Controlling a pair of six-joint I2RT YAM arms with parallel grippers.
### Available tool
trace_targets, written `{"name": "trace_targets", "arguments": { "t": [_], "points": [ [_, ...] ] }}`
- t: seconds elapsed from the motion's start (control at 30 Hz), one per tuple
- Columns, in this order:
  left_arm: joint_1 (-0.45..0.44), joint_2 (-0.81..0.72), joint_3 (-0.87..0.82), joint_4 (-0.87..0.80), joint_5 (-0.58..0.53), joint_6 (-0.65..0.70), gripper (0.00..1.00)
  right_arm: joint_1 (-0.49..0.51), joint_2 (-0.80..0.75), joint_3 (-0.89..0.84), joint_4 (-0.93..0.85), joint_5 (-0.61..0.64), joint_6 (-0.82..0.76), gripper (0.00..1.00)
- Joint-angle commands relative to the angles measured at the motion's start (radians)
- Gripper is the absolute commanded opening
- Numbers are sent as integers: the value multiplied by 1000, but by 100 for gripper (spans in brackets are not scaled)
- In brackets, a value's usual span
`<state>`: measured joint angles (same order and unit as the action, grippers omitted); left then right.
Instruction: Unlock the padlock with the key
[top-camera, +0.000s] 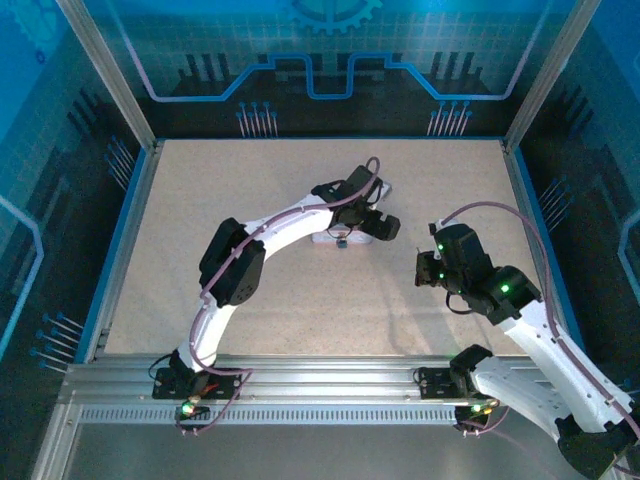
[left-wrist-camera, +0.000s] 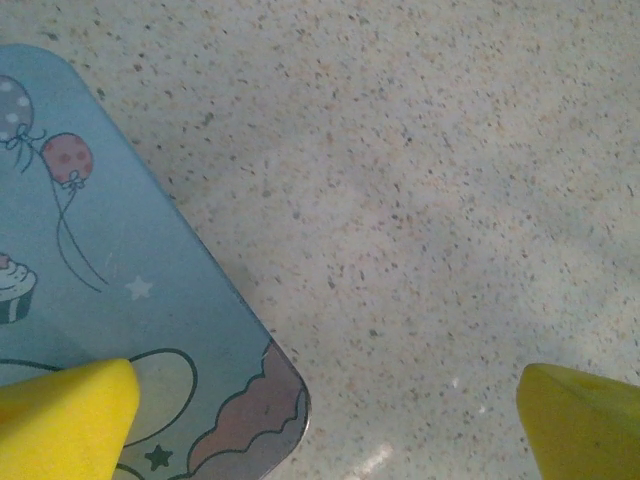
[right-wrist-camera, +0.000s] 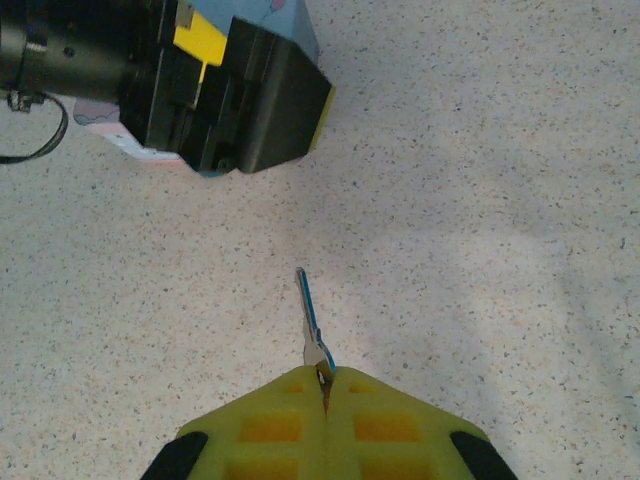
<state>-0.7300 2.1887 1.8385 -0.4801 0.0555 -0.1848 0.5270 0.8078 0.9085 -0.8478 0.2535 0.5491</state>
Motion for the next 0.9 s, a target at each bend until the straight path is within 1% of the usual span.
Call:
{"name": "trace_targets", "arguments": {
  "t": [0.0, 0.27, 0.5, 0.63, 0.87],
  "points": [
    [-23, -53, -59, -21, 45, -36, 99, -20, -15, -17, -16, -13, -1, 0],
    [-42, -107, -172, 18, 69, -67, 99, -27, -18, -23, -12, -22, 2, 0],
    [-62, -156, -278, 106, 100, -114, 99, -30, -13, -23, -6, -35, 6, 0],
    [-63, -167, -267, 112, 91, -106, 99, -32, -13, -23, 3, -48, 8, 0],
    [-56, -209, -184, 93, 77, -80, 99, -31, -4, -54, 19, -78, 21, 0]
  ]
}}
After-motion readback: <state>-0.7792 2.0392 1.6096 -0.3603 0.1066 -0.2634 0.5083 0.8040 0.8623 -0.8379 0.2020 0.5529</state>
